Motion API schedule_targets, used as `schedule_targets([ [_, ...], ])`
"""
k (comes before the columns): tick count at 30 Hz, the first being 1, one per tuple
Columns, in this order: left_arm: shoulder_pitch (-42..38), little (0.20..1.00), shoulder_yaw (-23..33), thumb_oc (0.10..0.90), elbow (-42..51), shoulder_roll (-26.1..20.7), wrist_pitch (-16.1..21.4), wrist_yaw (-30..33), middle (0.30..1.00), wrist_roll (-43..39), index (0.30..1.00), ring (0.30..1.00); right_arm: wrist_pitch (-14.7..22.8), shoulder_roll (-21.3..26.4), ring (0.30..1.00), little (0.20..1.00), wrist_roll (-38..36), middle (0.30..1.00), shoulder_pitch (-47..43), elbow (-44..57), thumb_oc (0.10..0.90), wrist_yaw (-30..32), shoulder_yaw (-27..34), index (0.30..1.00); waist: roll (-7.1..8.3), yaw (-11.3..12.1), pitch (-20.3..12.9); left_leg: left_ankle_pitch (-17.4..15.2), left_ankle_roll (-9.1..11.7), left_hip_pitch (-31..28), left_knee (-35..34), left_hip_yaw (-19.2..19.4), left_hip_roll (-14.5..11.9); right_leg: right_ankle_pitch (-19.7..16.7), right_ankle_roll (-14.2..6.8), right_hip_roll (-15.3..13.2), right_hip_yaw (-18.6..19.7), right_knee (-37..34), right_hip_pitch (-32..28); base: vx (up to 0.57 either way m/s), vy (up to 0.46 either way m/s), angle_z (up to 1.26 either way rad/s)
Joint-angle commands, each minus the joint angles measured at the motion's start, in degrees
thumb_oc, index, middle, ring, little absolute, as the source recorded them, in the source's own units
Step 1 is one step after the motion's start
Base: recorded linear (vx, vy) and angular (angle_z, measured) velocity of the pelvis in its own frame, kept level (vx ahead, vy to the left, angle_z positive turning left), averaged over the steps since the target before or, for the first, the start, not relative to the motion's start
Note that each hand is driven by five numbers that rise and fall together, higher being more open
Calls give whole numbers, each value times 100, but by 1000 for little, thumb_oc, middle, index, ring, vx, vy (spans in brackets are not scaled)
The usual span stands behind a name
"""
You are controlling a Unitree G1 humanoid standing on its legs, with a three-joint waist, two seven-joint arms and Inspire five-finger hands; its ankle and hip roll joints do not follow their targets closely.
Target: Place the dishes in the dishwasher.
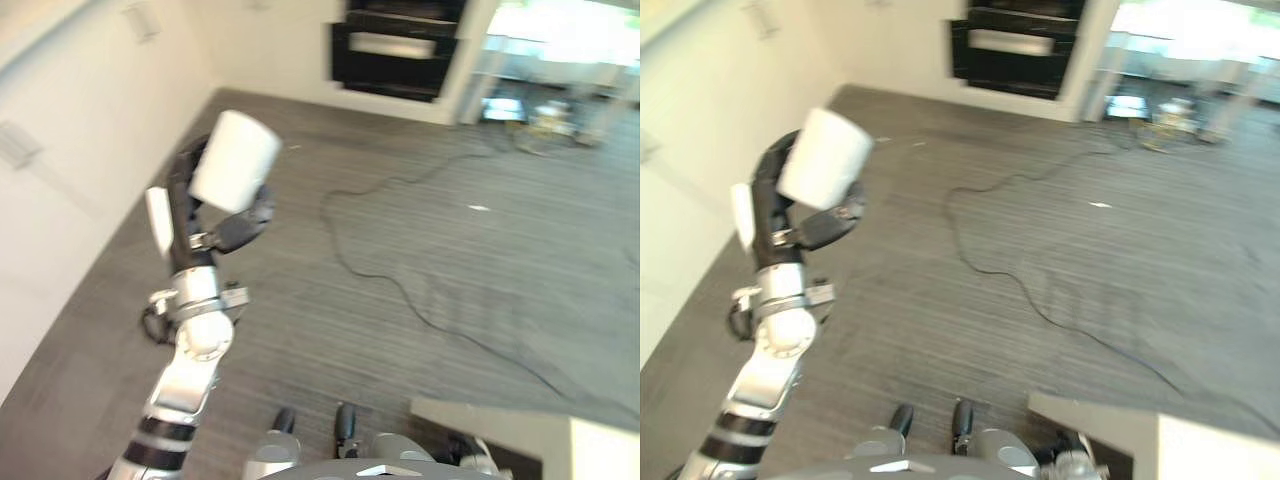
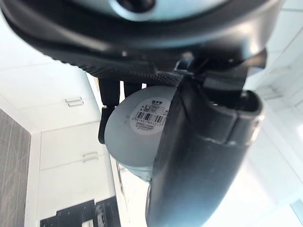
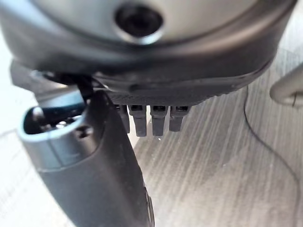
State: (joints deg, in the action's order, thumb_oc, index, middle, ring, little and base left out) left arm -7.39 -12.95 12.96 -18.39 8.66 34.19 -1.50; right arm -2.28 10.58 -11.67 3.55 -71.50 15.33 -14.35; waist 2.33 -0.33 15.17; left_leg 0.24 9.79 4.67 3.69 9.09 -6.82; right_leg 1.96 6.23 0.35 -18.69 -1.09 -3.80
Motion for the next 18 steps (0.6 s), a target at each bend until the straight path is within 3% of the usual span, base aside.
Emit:
schedule_targets([
  [1,-489,300,328,400,929,-326,689,20,300,68,300,300,410,-20,900,900,-411,900,-267,232,800,303,296,900,84,-68,-382,25,-139,-489,203,784,-598,-89,-1296,-877,-213,-318,-229,-91,70,108],
  [2,-451,300,326,400,968,-366,737,-28,300,192,300,300,446,-46,900,900,-475,900,-291,278,800,308,320,900,58,3,-419,-2,-29,-587,214,693,-681,-83,-1335,-924,-333,-358,-309,-39,51,4],
  [5,-449,300,325,400,975,-367,734,-29,300,196,300,300,447,-49,900,900,-476,900,-292,279,800,309,321,900,64,-14,-429,38,-36,-560,199,676,-671,-112,-1330,-927,-355,-372,-294,22,58,-27],
  [6,-260,300,362,400,999,-414,655,2,300,400,300,300,486,-154,900,900,-540,900,-230,454,800,308,208,900,-49,92,-658,130,88,-897,-591,543,-758,-101,-1473,-1013,-636,-391,-447,86,145,-10],
  [11,-257,300,363,400,1001,-414,654,2,300,400,300,300,485,-154,900,900,-540,900,-229,455,800,308,206,900,-49,88,-652,135,89,-907,-601,542,-756,-100,-1473,-1013,-639,-391,-455,30,76,45],
  [12,-176,300,424,400,921,-494,478,-42,300,644,300,300,476,-318,900,900,-643,900,-158,416,800,357,314,900,-24,125,-843,118,44,-953,-869,422,-586,-320,-1520,-1125,-796,-391,-441,87,276,22],
  [18,-114,300,326,400,821,-443,474,-129,300,486,300,300,367,-415,900,900,-475,900,-169,222,800,304,220,900,65,108,-864,-40,-88,-1024,-869,346,-387,-393,-1637,-1336,-838,-364,-567,31,133,38],
])
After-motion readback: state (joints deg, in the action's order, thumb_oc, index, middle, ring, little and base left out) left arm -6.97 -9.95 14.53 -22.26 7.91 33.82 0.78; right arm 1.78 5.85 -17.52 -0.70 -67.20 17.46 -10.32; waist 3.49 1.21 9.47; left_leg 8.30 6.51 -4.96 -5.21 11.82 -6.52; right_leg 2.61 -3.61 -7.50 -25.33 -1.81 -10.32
